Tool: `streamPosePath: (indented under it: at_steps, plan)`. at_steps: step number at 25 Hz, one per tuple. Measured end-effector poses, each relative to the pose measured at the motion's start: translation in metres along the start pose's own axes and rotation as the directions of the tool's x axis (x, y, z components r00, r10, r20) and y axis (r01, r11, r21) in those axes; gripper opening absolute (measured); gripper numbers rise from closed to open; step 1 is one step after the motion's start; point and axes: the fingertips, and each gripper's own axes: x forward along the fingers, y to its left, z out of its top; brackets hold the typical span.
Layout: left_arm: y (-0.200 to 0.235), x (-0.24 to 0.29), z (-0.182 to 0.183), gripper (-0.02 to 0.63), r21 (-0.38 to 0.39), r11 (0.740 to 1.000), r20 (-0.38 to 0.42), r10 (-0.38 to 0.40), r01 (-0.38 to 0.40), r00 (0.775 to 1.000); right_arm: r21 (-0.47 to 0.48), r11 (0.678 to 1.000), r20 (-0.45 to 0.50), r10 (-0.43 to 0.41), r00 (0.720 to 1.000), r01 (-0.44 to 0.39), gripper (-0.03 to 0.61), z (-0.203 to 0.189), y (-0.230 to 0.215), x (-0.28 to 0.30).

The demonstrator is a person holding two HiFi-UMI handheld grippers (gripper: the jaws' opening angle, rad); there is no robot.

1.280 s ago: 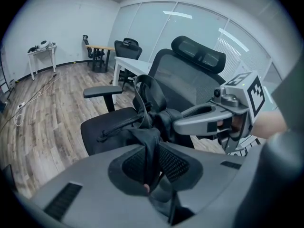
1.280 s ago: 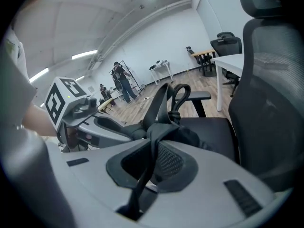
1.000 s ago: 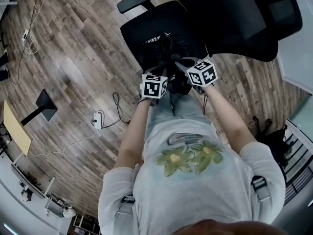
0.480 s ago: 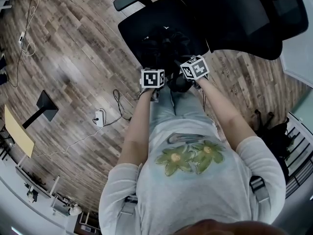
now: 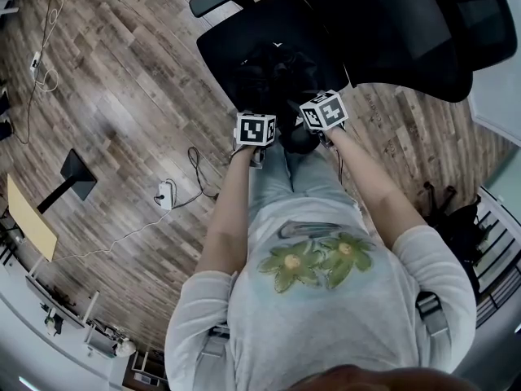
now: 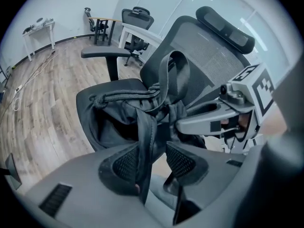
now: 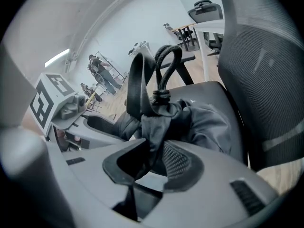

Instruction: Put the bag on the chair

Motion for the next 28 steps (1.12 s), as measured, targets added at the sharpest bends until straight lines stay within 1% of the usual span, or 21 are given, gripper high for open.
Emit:
streamPosePath:
  at_steps: [3, 4, 6, 9, 12, 14, 15, 17, 19, 21, 22, 24, 26, 28]
  plan:
    - [-0.002, -0.004, 0.006, 0.257, 0.027, 1.0, 0.009, 0.014, -0.014, 1.0, -0.013, 1.0, 0.013, 0.014, 1.0, -0.014, 0.151, 0.006, 0.003, -0.003]
    - [-0.001, -0.007, 0.009, 0.265, 0.042, 0.999, 0.023, 0.026, -0.027, 0.999, -0.017, 1.0, 0.012, 0.018, 1.0, -0.018, 0.17, 0.007, 0.004, -0.005]
    - [0.0, -0.014, 0.018, 0.268, 0.072, 0.996, 0.058, 0.047, -0.051, 0.997, -0.033, 0.999, 0.008, 0.022, 1.0, -0.022, 0.182, 0.007, 0.006, -0.008]
    - [0.0, -0.03, 0.029, 0.27, 0.083, 0.995, 0.107, 0.047, -0.056, 0.993, -0.055, 0.998, 0.027, 0.011, 1.0, -0.01, 0.202, 0.012, 0.007, -0.019]
    - [-0.001, -0.05, 0.04, 0.27, 0.083, 0.995, 0.168, 0.038, -0.053, 0.985, -0.066, 0.998, 0.107, -0.011, 0.994, 0.018, 0.206, 0.026, 0.007, -0.039]
    - [-0.004, -0.066, 0.045, 0.27, 0.079, 0.996, 0.208, 0.032, -0.049, 0.978, -0.059, 0.998, 0.175, -0.007, 0.984, 0.017, 0.206, 0.036, 0.012, -0.057]
    - [-0.006, -0.074, 0.049, 0.268, 0.071, 0.997, 0.228, 0.026, -0.043, 0.973, -0.05, 0.999, 0.214, 0.004, 0.977, 0.007, 0.195, 0.041, 0.016, -0.067]
    - [-0.01, -0.092, 0.057, 0.265, 0.045, 0.999, 0.276, 0.015, -0.029, 0.961, -0.034, 0.999, 0.296, 0.03, 0.955, -0.021, 0.154, 0.054, 0.026, -0.088]
    - [-0.014, -0.112, 0.065, 0.243, 0.014, 1.0, 0.34, 0.019, -0.026, 0.94, -0.025, 0.999, 0.37, 0.04, 0.928, -0.033, 0.091, 0.065, 0.035, -0.109]
    - [-0.017, -0.134, 0.074, 0.208, -0.007, 0.999, 0.409, 0.042, -0.043, 0.912, -0.014, 0.999, 0.435, 0.037, 0.9, -0.034, 0.032, 0.075, 0.04, -0.129]
    - [-0.018, -0.146, 0.079, 0.177, -0.013, 0.998, 0.441, 0.059, -0.059, 0.895, -0.005, 0.999, 0.461, 0.04, 0.887, -0.042, 0.014, 0.078, 0.043, -0.139]
    - [-0.026, -0.168, 0.084, 0.065, -0.009, 0.996, 0.496, 0.084, -0.092, 0.864, 0.007, 0.997, 0.492, 0.062, 0.868, -0.076, 0.009, 0.08, 0.053, -0.157]
    - [-0.038, -0.187, 0.091, 0.032, 0.023, 0.994, 0.531, 0.074, -0.102, 0.844, -0.018, 0.996, 0.507, 0.079, 0.858, -0.082, 0.009, 0.083, 0.062, -0.171]
    - [-0.053, -0.2, 0.098, 0.017, 0.071, 0.993, 0.55, 0.038, -0.091, 0.834, -0.064, 0.996, 0.515, 0.081, 0.854, -0.056, 0.009, 0.088, 0.069, -0.182]
